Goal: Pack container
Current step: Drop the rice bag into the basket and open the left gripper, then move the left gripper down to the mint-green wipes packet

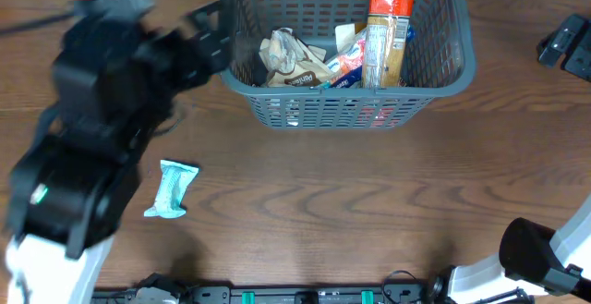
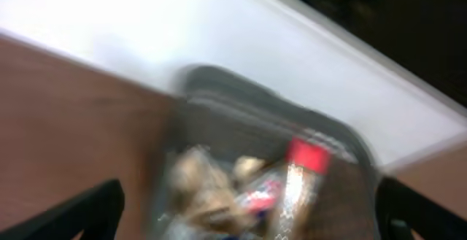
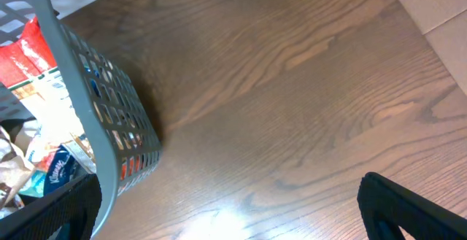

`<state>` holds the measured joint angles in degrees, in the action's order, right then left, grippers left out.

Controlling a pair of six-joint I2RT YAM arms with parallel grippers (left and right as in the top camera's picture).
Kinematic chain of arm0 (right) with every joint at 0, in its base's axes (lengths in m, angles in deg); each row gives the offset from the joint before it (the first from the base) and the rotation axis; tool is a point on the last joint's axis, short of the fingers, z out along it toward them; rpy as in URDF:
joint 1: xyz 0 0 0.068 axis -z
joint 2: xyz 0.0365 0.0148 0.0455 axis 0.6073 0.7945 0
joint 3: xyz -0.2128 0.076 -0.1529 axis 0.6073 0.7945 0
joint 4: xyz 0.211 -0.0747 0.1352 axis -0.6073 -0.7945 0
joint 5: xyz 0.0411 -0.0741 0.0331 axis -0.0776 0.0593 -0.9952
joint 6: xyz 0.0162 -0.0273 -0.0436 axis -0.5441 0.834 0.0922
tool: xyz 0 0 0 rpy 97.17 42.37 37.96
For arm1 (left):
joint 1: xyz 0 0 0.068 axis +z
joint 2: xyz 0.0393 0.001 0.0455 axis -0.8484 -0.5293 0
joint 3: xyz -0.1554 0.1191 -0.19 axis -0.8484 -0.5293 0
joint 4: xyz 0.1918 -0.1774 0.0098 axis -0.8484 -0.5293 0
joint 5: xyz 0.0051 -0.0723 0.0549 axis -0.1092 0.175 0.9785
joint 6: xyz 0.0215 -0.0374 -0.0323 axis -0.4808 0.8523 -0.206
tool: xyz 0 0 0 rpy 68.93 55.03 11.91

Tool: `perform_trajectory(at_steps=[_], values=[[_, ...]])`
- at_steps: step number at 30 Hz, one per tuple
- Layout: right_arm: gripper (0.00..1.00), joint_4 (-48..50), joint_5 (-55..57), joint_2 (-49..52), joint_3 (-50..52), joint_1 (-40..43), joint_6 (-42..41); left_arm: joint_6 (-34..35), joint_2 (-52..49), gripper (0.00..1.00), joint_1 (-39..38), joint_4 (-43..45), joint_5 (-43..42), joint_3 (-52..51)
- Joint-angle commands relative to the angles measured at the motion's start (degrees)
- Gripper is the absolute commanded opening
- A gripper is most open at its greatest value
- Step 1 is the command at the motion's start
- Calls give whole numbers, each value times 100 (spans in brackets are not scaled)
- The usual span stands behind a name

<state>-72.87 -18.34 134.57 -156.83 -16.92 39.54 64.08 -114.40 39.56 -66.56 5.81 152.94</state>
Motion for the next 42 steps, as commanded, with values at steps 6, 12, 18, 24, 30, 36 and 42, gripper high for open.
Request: perform_trajectory(at_steps=[6, 12, 18, 24, 30, 36, 42], values=[[99, -15, 0, 7, 15, 24, 105, 2535, 704, 99, 614, -2350, 2660, 48], [99, -15, -2, 7, 15, 22, 105, 5493, 575, 99, 1154, -3917, 2719, -168], [99, -15, -2, 7, 15, 22, 105, 5823, 308, 99, 1241, -4024, 2520, -542], [99, -15, 0, 7, 15, 22, 107, 5429, -76, 99, 1244, -4343, 2651, -1027], [99, -15, 0, 7, 15, 22, 107, 2782, -634, 99, 1241, -4334, 2693, -1211], [99, -15, 0, 7, 15, 22, 107, 249, -1093, 99, 1241, -4315, 2302, -1211], [100, -15, 0, 7, 15, 24, 109, -1377, -1456, 99, 1241, -4133, 1097, -1211]])
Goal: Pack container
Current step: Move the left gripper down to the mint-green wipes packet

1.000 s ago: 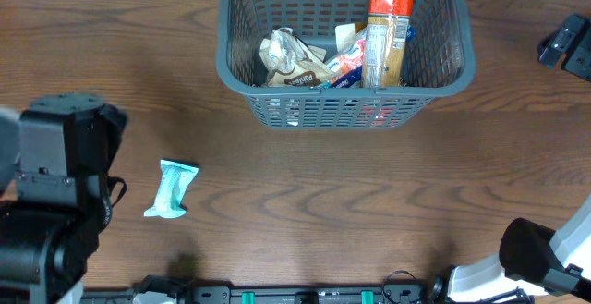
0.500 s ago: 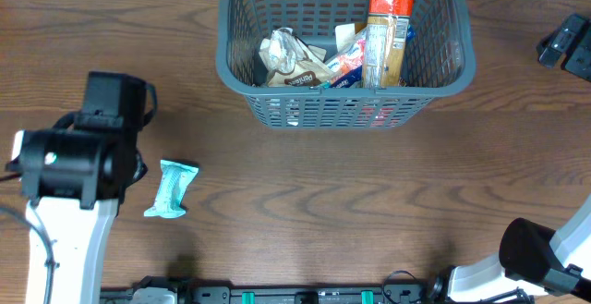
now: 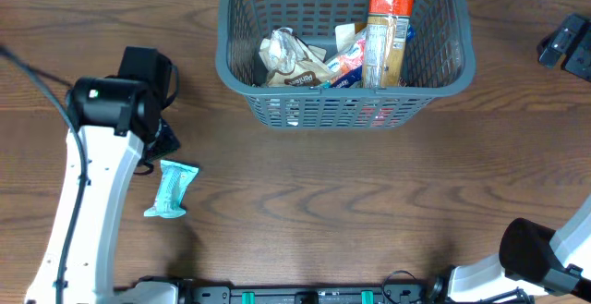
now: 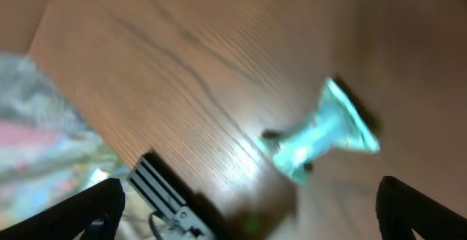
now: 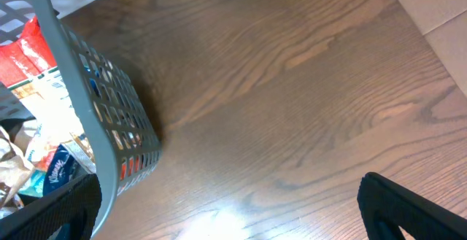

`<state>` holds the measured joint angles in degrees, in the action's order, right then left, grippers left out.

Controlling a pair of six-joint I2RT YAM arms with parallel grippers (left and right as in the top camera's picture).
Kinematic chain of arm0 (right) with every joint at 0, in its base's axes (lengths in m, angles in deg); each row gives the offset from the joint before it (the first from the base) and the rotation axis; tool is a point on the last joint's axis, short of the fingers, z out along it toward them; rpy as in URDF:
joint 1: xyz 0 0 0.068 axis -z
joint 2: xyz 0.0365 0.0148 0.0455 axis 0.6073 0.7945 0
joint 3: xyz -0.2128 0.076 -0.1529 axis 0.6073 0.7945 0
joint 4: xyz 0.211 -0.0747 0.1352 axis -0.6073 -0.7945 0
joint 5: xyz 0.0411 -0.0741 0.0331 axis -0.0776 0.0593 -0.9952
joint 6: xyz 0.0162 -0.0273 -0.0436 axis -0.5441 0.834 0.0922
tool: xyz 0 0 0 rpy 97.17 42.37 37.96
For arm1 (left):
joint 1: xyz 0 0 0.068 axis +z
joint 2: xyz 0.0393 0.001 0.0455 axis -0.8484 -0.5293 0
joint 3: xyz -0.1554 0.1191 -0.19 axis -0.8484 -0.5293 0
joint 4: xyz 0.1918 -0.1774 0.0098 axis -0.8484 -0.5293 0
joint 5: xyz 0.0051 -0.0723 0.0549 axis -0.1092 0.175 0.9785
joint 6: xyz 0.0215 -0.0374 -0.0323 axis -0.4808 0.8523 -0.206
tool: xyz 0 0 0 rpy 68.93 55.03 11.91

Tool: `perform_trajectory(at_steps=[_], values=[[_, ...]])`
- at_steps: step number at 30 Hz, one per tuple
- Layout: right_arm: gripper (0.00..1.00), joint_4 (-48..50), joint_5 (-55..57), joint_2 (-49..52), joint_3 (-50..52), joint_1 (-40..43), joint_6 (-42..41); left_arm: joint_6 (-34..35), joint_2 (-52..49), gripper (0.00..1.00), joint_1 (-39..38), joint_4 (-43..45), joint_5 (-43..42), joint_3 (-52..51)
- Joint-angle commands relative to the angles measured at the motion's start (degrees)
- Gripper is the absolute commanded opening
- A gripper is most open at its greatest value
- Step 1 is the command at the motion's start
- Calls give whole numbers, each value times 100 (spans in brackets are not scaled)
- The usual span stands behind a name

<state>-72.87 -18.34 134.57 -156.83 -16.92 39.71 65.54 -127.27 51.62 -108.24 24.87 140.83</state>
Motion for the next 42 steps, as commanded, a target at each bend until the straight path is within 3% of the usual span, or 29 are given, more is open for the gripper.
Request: perform_trajectory(at_steps=[1, 6, 17, 29, 42], values=[[99, -15, 0, 7, 15, 22, 92, -1655, -212, 99, 35, 57, -1005, -2], [99, -15, 2, 7, 15, 24, 120, -2223, -275, 99, 35, 179, -1582, -195], [99, -15, 4, 7, 15, 24, 348, -2017, 291, 99, 35, 780, -2632, -1368], [99, -15, 0, 7, 15, 24, 345, -1416, 1676, 99, 35, 990, -2640, -2081], [99, -15, -2, 7, 15, 22, 343, -1113, 1759, 99, 35, 1102, -2411, -2081]])
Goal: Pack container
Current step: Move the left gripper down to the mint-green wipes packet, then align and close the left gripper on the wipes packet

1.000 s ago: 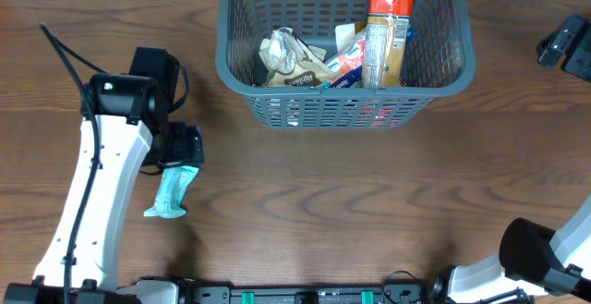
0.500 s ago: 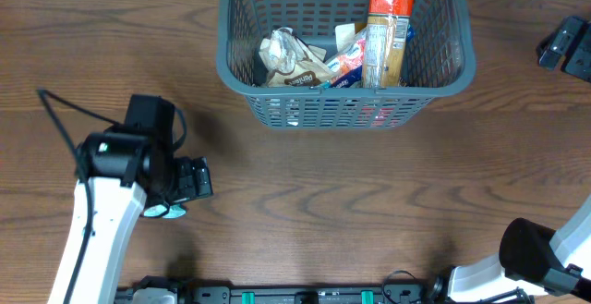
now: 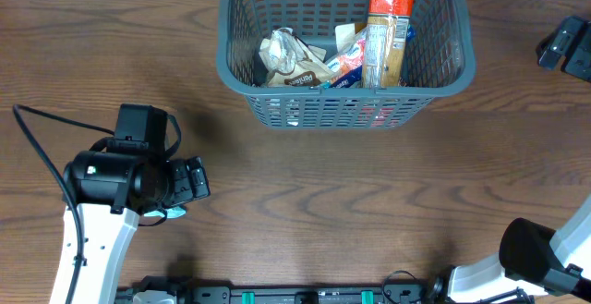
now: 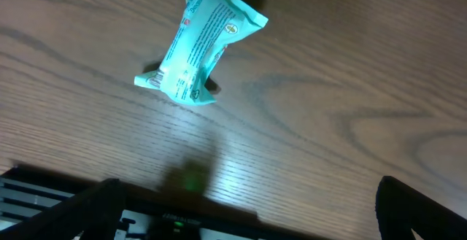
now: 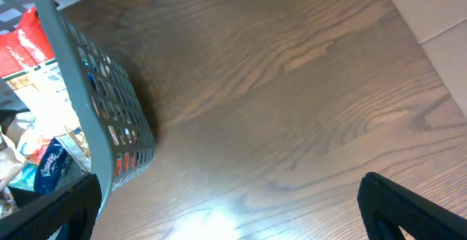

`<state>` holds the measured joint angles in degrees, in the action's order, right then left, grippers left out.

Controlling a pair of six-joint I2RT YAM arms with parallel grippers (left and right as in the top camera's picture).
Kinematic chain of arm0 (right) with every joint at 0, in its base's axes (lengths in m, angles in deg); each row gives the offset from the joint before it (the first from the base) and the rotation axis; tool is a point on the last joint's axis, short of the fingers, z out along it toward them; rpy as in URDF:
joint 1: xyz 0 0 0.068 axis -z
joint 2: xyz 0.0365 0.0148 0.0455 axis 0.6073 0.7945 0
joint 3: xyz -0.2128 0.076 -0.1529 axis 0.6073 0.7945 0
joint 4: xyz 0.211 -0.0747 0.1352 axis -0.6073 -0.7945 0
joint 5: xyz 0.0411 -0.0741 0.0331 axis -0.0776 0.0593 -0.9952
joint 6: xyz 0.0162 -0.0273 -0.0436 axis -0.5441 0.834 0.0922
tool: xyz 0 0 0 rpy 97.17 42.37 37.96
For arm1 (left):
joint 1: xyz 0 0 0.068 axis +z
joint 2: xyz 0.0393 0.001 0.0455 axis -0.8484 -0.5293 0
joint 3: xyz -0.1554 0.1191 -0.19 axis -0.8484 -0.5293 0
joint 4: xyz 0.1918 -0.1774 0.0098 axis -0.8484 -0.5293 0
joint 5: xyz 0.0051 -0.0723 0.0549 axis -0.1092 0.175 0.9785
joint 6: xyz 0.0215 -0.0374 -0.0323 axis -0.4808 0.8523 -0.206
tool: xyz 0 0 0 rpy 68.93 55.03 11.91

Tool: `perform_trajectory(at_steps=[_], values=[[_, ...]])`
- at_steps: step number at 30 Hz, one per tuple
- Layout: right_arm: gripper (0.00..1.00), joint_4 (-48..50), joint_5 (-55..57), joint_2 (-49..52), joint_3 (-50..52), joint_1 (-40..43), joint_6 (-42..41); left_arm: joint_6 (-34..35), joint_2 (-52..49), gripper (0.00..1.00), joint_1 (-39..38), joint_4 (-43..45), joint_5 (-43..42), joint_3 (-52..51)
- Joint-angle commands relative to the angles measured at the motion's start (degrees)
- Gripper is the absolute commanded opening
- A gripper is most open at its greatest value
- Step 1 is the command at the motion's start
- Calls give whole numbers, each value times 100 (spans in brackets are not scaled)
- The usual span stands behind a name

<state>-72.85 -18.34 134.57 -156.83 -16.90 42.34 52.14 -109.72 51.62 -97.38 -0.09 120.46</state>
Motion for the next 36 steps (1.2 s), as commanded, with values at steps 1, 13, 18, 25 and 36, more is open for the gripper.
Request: perform_trajectory(at_steps=[1, 13, 18, 25, 36], values=[[99, -17, -4, 7, 15, 20, 81, 225, 4, 98, 35, 35, -4, -44], [99, -17, -197, 7, 15, 20, 81, 3379, -98, 99, 35, 310, 153, -225], [99, -17, -195, 7, 15, 20, 83, 5202, -136, 99, 35, 396, 433, -964], [99, -17, -192, 7, 15, 22, 83, 6524, -144, 99, 35, 1263, 256, -1954], [99, -17, -195, 7, 15, 22, 83, 6730, -144, 99, 35, 2931, 260, -2024]])
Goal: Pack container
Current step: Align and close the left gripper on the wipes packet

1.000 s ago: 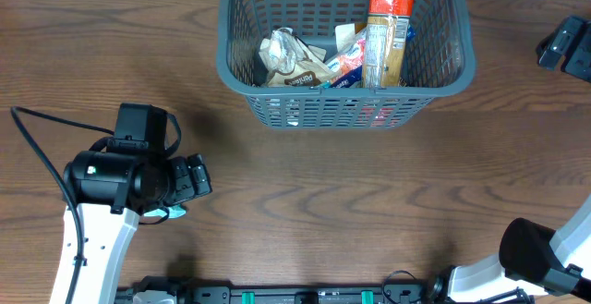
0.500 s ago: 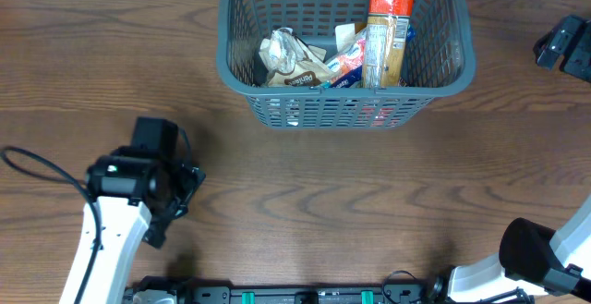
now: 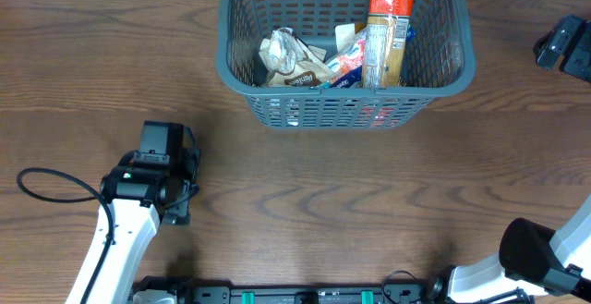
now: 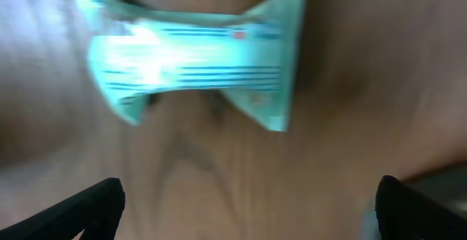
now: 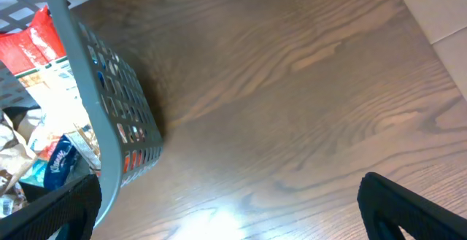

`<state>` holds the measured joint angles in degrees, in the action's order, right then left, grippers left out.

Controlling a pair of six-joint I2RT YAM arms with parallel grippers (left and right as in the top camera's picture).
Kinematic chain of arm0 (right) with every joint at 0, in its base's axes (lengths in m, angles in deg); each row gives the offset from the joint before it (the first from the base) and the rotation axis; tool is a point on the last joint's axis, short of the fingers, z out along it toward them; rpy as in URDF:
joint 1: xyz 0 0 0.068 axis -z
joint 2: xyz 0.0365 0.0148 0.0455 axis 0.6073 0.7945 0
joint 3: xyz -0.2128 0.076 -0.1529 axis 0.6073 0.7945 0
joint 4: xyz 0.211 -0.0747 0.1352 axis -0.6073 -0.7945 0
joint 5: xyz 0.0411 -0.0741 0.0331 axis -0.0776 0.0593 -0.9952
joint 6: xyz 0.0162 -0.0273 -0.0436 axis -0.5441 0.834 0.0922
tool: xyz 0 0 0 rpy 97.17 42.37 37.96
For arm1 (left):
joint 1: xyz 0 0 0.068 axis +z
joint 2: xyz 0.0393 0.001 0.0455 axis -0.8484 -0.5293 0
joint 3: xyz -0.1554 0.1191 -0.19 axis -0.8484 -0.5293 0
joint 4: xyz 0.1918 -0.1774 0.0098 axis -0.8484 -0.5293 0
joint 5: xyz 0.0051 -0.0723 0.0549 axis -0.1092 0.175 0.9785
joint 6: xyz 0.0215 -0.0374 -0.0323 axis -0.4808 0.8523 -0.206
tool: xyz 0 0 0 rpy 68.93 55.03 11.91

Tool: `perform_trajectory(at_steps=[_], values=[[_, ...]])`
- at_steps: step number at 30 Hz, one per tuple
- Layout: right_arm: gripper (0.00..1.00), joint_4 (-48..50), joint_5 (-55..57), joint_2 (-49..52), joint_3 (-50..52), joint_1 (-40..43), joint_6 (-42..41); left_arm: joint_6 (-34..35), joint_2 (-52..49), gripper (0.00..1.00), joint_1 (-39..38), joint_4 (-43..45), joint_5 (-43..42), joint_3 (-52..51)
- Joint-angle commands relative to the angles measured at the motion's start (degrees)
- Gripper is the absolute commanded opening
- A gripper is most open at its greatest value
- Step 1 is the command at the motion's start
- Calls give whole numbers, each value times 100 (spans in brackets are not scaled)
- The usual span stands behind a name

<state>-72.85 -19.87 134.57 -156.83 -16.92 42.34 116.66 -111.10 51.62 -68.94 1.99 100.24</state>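
A teal snack packet (image 4: 195, 66) lies across the brown table, blurred, in the upper part of the left wrist view. My left gripper (image 4: 248, 222) hangs open just above it, its dark fingertips (image 4: 95, 203) wide apart at the bottom corners and nothing between them. In the overhead view the left arm (image 3: 152, 186) hides the packet. The grey mesh basket (image 3: 231, 68) stands at the back centre, holding a tall orange-topped packet (image 3: 386, 34) and crumpled wrappers (image 3: 291, 56). My right gripper (image 5: 230, 218) is open over bare wood to the right of the basket (image 5: 109, 123).
A black cable (image 3: 55, 186) loops on the table left of the left arm. The right arm's base (image 3: 540, 253) fills the lower right corner. The table's far right edge (image 5: 438, 21) shows pale floor beyond it.
The left gripper has come closer to the teal packet, which now lies sideways and larger in its wrist view. In the overhead view the arm covers the packet. The right arm barely shifted.
The left arm was blurred beside the basket's left wall while the teal packet lay alone at the front left. Then the arm stood next to the packet, then open above it, and now it hangs close over it, still open.
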Motion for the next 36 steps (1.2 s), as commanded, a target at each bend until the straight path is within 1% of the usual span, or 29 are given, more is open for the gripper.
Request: perform_trajectory(at_steps=[1, 4, 7, 10, 13, 17, 20, 22, 29, 32, 36], values=[[99, -17, -42, 7, 15, 24, 83, 319, -7, 99, 37, 136, 52, -2], [99, -17, -42, 7, 15, 24, 83, 284, -7, 99, 87, 146, 57, -2], [99, -15, -42, 7, 15, 24, 83, -262, -7, 99, 190, 151, 57, -2], [99, -15, -42, 7, 15, 24, 83, -1499, -4, 99, 343, 229, 55, -2], [99, -9, -42, 7, 15, 24, 81, -2975, -4, 99, 439, 382, 55, 7], [99, 0, -44, 7, 15, 22, 81, -4236, -7, 99, 474, 457, 55, 9], [99, -4, -44, 7, 15, 24, 81, -4839, -7, 99, 474, 407, 55, 9], [99, -17, -42, 7, 15, 24, 81, -4933, -7, 99, 474, 291, 203, 9], [99, -17, -42, 7, 15, 22, 83, -4931, -7, 99, 474, -385, 1397, 9], [99, -17, -42, 7, 15, 22, 83, -4933, -7, 99, 474, -549, 1659, 9], [99, -17, -42, 7, 15, 22, 83, -4959, -7, 99, 474, -531, 1718, 9]])
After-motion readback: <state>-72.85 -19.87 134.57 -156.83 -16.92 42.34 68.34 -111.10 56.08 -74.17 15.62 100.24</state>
